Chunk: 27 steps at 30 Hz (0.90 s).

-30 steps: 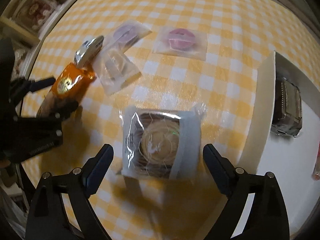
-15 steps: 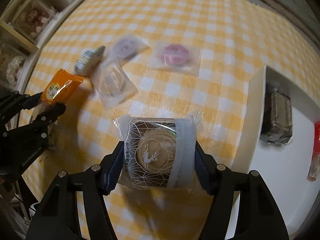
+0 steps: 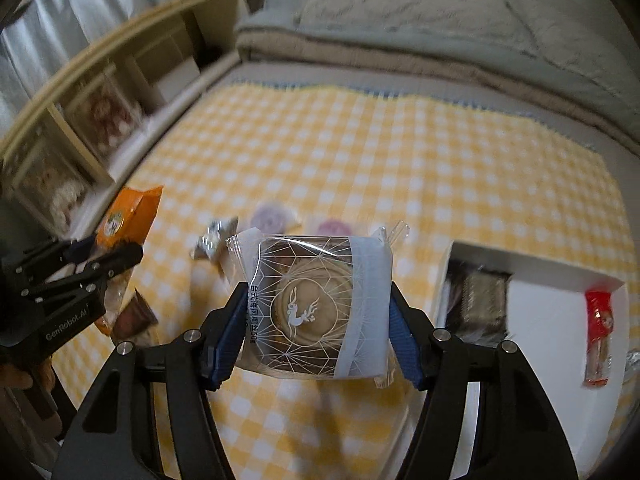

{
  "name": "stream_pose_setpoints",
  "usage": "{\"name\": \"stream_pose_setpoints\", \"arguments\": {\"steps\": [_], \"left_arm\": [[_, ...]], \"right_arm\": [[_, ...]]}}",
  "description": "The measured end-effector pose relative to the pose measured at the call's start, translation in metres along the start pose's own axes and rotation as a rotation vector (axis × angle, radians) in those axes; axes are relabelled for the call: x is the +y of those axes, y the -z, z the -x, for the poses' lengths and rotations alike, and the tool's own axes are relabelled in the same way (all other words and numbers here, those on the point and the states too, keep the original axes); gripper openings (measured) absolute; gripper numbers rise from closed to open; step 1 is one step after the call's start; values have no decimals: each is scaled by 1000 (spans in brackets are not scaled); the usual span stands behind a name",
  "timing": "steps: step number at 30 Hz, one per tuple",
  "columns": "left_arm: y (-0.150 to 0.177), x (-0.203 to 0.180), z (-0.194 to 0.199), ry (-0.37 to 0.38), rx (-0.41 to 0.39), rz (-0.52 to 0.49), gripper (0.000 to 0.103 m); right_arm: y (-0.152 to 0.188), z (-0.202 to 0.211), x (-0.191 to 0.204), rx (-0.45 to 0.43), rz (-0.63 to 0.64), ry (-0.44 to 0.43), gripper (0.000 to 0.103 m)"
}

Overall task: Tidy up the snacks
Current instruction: 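Carry the orange bag with the left tool while the right carries the cake pack to the tray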

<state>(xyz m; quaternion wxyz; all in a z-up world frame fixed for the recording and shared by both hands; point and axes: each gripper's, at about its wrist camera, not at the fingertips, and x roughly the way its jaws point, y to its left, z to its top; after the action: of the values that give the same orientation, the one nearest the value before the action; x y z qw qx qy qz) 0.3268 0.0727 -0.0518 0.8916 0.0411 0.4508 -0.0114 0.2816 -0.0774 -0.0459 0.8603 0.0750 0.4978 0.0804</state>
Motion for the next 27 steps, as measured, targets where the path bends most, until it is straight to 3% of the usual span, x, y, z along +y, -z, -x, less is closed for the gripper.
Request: {"name": "stream_pose_setpoints", "arguments": {"steps": [9, 27], "left_arm": [[5, -43, 54, 85, -104, -15, 34], [-24, -175, 19, 230, -61, -98, 34]], "right_arm": [[-5, 45, -28, -158, -28, 47, 66], [22, 90, -165, -175, -225, 188, 66]]}}
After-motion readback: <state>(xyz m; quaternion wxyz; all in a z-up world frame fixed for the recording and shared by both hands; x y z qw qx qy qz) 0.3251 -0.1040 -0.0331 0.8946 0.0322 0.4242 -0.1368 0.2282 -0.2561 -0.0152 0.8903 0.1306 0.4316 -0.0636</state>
